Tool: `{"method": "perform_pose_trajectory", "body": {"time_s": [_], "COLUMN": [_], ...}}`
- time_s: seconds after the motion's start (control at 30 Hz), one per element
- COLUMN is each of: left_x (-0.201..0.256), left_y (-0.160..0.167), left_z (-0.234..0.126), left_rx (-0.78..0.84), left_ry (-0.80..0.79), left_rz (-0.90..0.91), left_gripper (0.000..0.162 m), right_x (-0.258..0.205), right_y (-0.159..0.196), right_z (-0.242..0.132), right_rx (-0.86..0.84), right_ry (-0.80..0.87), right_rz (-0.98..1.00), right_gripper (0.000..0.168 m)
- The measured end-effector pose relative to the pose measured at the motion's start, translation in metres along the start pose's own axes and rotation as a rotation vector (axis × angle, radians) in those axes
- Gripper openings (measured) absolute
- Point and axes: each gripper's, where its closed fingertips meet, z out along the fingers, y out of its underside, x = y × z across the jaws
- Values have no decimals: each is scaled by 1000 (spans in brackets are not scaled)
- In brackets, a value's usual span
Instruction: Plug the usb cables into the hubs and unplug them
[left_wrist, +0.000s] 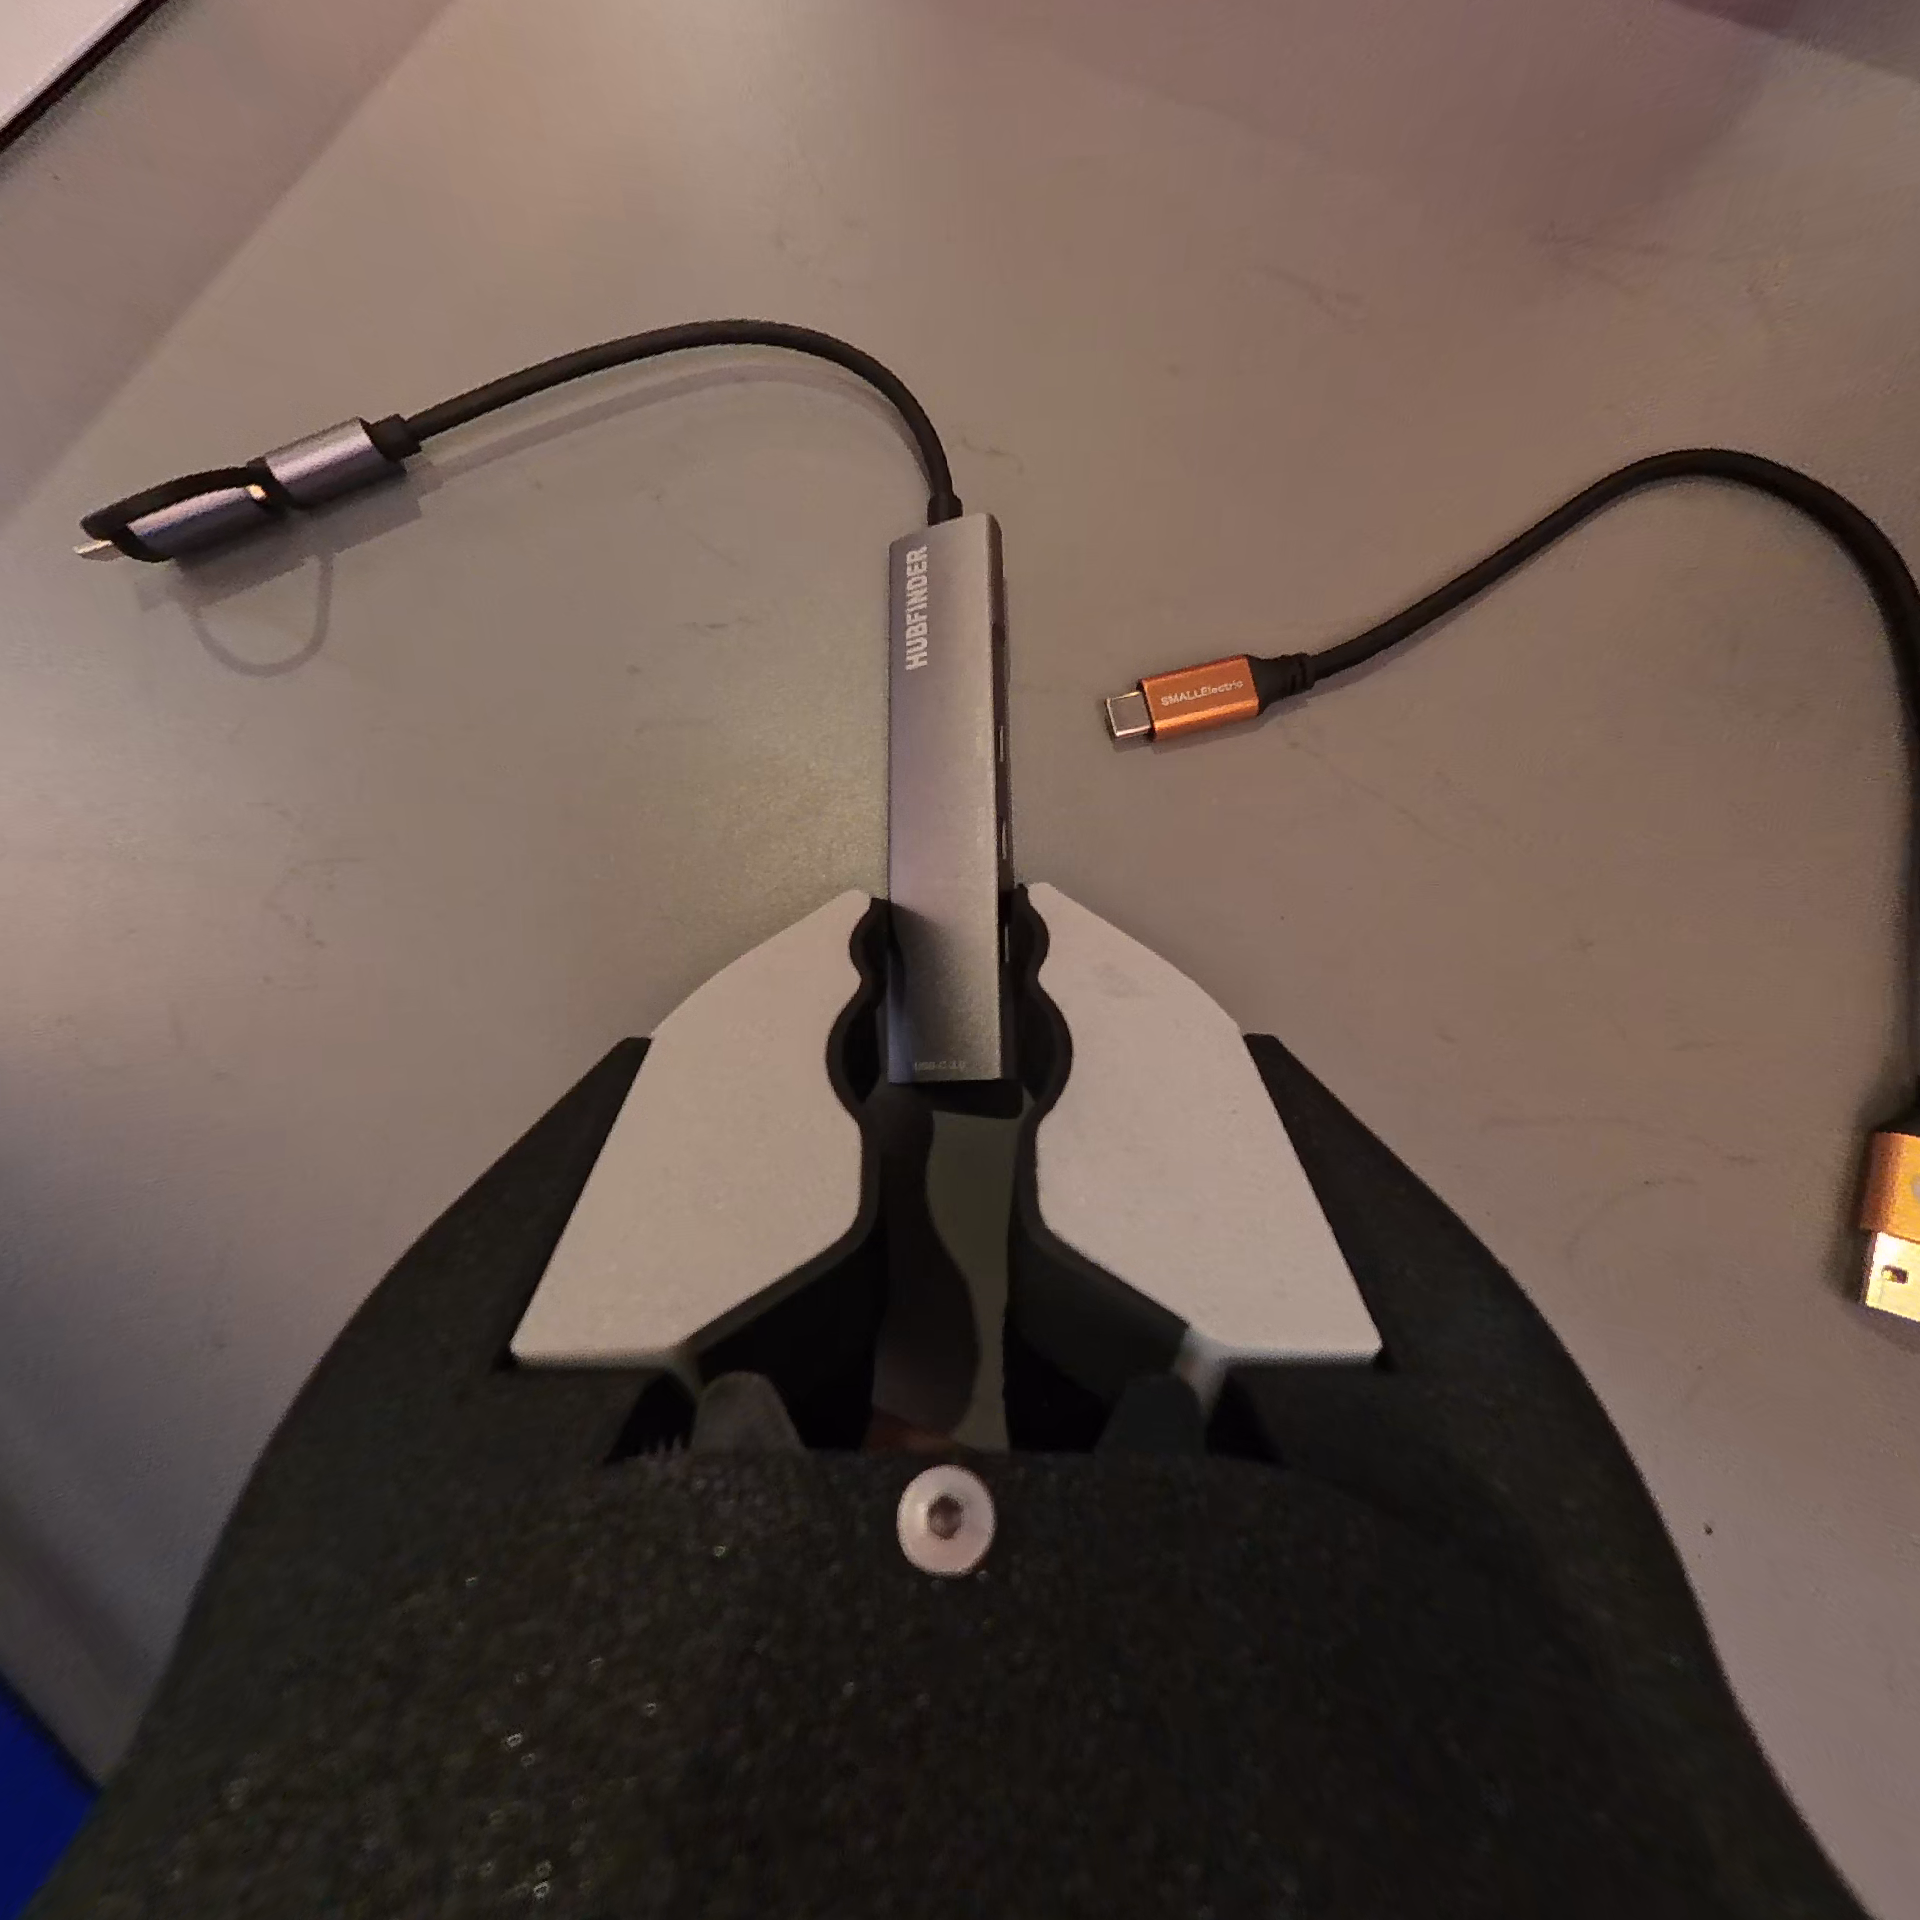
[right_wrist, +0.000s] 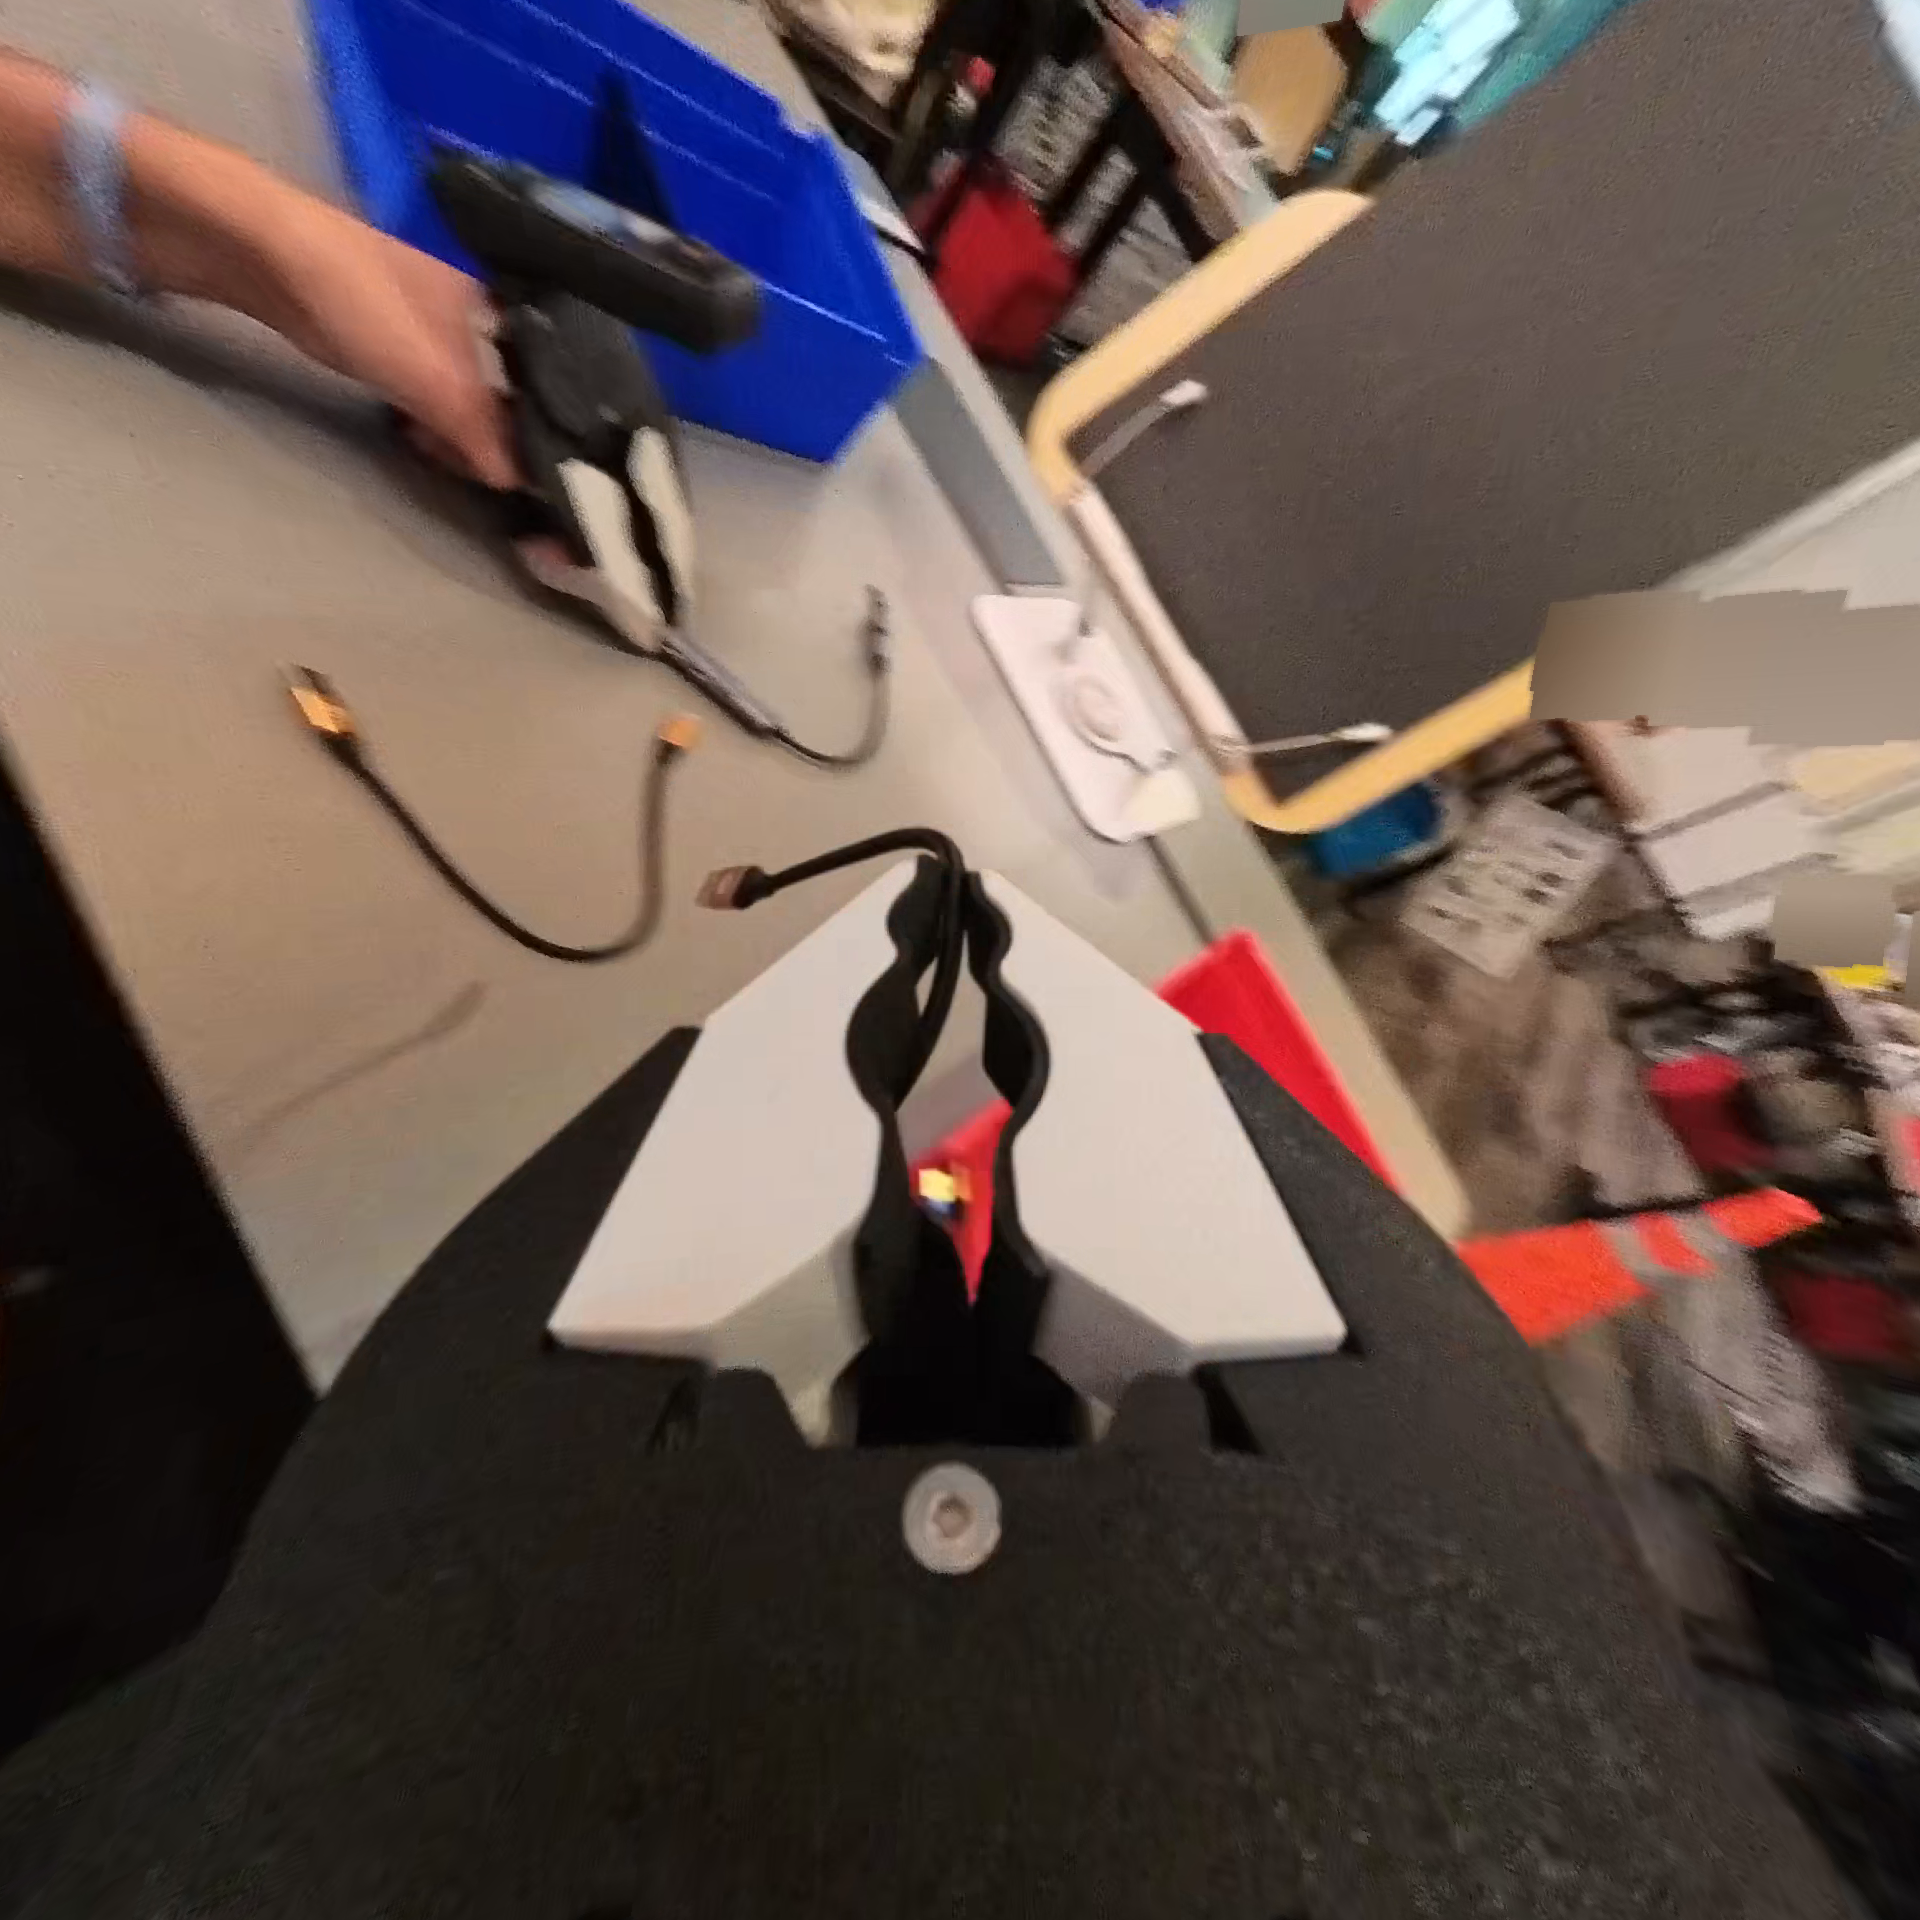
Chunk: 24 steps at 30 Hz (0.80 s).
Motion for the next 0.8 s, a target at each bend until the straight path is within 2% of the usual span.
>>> {"method": "perform_pose_trajectory", "body": {"time_s": [0.1, 0.2, 0.37, 0.47, 0.5, 0.67, 0.8], "left_x": [0, 0, 0, 0, 1, 4, 5], "left_y": [0, 0, 0, 0, 0, 0, -5], "left_z": [0, 0, 0, 0, 0, -1, -2], "left_rx": [0, 0, 0, 0, -1, 5, 33], "left_ry": [0, 0, 0, 2, 4, -4, -64], "left_rz": [0, 0, 0, 2, 4, 45, 144], "left_gripper": [22, 22, 22, 22, 21, 21, 21], "right_x": [51, 92, 104, 88, 81, 27, 7], "right_y": [10, 44, 127, 187, 194, 198, 224], "right_z": [-24, -25, 29, 64, 74, 96, 103], "right_rx": [-88, -262, -475, -603, -587, -488, -509], "right_ry": [145, 253, 213, 165, 163, -44, -138], "right_rz": [-74, -172, -245, -282, -277, 108, 417], "right_gripper": [2, 2, 2, 3, 3, 4, 6]}}
